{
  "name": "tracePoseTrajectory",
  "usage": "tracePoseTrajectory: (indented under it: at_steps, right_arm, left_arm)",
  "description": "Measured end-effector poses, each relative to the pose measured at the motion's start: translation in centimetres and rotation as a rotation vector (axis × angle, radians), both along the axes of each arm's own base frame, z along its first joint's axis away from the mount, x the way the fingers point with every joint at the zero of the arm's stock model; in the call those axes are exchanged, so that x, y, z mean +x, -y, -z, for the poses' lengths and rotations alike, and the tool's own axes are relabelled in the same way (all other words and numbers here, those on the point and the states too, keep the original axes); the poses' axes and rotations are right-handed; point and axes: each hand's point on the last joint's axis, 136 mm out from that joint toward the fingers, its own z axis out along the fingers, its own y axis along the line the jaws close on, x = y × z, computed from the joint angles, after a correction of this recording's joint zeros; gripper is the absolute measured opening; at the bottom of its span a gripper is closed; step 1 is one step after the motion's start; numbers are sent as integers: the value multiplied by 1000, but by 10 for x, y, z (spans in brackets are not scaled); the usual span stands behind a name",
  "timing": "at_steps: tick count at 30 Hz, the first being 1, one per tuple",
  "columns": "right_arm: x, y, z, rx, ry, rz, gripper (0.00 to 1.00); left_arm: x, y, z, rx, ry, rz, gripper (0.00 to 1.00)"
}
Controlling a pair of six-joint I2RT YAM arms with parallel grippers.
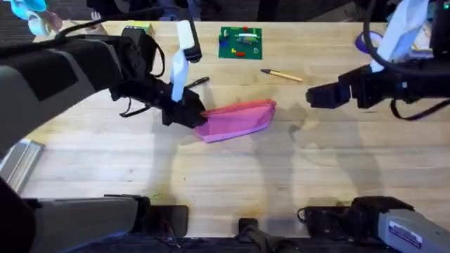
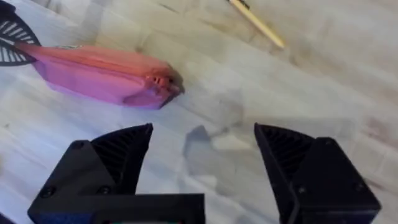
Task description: Unzip the bag, pick up the pens from the table one at a time and place them inside, then zip the bag closed.
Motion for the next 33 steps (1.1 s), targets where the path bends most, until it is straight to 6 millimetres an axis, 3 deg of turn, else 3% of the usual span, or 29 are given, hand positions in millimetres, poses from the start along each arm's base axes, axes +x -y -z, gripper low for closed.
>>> tracePoseTrajectory:
  at_steps: [10, 16, 22, 32, 33]
  right_arm:
    - [25, -1, -18, -45, 158, -65, 997]
    - [27, -1, -19, -66, 182, -93, 997]
    - [23, -1, -16, -100, 185, -139, 997]
    - [2, -27, -5, -107, 214, -461, 997]
    - [-1, -37, -9, -91, 267, -561, 997]
  left_arm:
    - [0, 0, 0, 0, 0, 0, 43]
    - [0, 0, 0, 0, 0, 0, 43]
    - [0, 0, 0, 0, 0, 0, 43]
    - [0, 0, 0, 0, 0, 0, 43]
    - [0, 0, 0, 0, 0, 0, 43]
